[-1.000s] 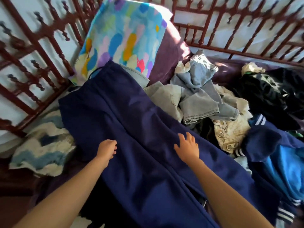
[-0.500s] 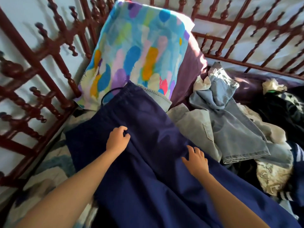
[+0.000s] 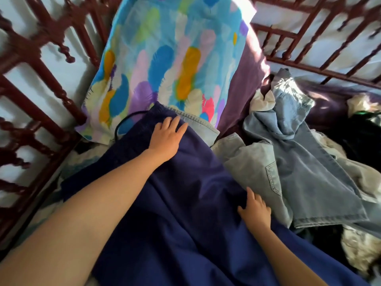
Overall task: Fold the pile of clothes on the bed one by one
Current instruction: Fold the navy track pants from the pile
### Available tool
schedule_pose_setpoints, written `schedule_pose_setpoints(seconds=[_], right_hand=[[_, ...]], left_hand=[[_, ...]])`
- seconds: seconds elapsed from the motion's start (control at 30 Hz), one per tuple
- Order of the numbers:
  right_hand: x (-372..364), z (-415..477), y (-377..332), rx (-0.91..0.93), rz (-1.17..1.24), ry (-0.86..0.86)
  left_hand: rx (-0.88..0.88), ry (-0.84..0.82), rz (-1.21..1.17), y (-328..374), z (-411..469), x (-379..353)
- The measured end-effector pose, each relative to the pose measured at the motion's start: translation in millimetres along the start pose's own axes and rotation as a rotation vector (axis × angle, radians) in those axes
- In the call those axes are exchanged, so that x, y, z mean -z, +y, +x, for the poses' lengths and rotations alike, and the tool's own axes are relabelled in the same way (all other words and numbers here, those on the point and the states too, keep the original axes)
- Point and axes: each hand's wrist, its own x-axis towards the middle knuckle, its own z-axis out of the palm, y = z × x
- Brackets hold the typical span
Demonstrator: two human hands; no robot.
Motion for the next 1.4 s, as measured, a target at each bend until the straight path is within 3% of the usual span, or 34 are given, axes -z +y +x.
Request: schedule_pose_setpoints(seconds=[0.13,0.2,0.27,0.33,0.5,0.63,0.73,0.87,0.97,1.1,1.2,1.3,1.4], right_hand=[[8,-20,4,0.056,0.141,0.248],[11,-38,7,0.149,0.309,0.435],[10,-59,12,0.273,0.314,0.614],[7,-82,16,0.387,0.284,0.674],[-2,-134,21,0.459,0.184,0.582],[-15,-173,15,0.543,0.109,0.539],[-37,-211,-1,0.702,0.112,0.501],[-62,-260,-32,0.838,0.089,0.358],[-76,-275,-43,0.808,0.027,0.178],[-83,-279,-36,0.751,-0.012,0.01],[-93,-273,-11,0.706,-0.077,-0.121],[-104,-268,17,0.588,-0.151,-0.102],[-119,-267,57,0.429,-0.187,-0.188]], left_hand=[[-0.226,-0.17,0.21,12,29,1],[-0.256,-0.243,0.238,13,36,3],[-0.273,-0.29,0.237,14,37,9],[-0.294,-0.266,0.243,13,33,20],[-0.332,-0.087,0.273,-25,-28,45],[-0.413,0.294,0.224,-67,-128,49],[-0.282,0.234,0.221,-94,-203,32],[-0.082,0.028,0.131,-112,-264,-3],[-0.004,-0.016,0.157,-110,-279,-12],[0.094,-0.228,0.288,-97,-283,-13],[-0.004,-0.302,0.296,-70,-288,-17],[-0.177,-0.347,0.282,-31,-298,-15],[-0.409,-0.143,0.213,10,-320,-16]])
